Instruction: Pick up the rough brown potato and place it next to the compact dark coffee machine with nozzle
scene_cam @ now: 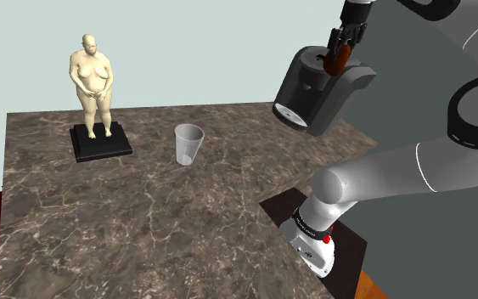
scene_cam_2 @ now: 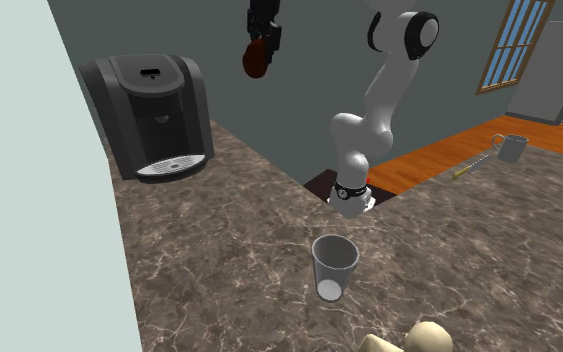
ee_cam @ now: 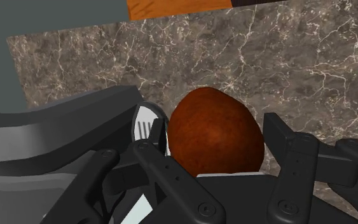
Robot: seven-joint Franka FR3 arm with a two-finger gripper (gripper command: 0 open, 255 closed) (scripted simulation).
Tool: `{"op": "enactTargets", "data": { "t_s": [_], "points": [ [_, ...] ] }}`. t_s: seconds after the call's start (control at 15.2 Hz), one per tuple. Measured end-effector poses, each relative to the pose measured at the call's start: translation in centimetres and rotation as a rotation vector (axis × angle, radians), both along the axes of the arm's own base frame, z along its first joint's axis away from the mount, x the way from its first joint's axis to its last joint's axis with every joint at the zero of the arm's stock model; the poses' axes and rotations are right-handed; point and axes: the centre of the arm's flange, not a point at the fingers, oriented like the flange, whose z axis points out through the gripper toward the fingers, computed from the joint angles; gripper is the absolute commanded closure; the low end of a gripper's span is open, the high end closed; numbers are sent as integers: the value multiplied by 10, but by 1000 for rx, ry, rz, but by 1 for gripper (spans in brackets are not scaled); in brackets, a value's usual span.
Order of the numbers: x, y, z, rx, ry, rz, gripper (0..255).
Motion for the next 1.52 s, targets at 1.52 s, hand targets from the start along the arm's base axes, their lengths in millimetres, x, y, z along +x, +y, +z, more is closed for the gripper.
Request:
{"op": "enactTargets", "data": {
  "t_s": [1.52],
  "points": [
    [-30, -102, 80, 1, 0, -2, 255]
  ]
}}
